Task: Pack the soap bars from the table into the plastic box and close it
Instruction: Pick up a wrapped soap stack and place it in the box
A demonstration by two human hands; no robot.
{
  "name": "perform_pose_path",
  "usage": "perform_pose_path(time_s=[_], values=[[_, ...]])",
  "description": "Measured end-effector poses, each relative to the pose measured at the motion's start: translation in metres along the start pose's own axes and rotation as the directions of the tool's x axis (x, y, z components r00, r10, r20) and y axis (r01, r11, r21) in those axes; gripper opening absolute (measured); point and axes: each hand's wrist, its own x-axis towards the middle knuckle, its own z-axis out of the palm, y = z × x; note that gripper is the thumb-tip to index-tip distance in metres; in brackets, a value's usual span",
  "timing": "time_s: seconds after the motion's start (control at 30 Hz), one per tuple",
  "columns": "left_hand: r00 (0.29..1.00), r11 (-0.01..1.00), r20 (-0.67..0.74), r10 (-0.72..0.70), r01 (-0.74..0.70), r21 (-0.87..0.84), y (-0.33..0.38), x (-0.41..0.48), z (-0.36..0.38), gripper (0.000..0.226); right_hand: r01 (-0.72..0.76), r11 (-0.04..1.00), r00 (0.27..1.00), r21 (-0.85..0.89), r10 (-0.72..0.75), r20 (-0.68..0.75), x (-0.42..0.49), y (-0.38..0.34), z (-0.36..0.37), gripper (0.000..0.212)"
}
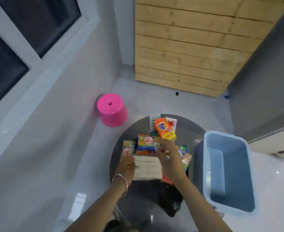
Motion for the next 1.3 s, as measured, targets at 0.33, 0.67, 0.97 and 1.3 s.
perform_pose_path(time_s=[0.33,0.67,0.97,1.3], values=[[0.801,0.427,0.253,0.542,-0.522,0.738,-0.089,0.102,0.009,0.055,0.193,0.873,0.959,-0.447,-0.072,0.274,-0.002,0.145,0.071,0.094],[0.666,0.517,0.291,0.687,-0.729,0.449,-0.103,0.12,0.012,0.037,0.535,0.705,0.844,-0.465,-0.464,0.268,0.007,0.172,0.078,0.088],[0.71,0.604,0.274,0.649,-0.699,0.382,-0.087,0.144,0.014,0.019,0.536,0.735,0.844,-0.416,-0.448,0.295,0.005,0.175,0.08,0.085],[0.461,0.124,0.49,0.739,-0.809,0.574,-0.101,0.106,-0.021,0.071,0.573,0.62,0.816,-0.536,-0.374,0.44,-0.015,0.159,0.044,0.099]])
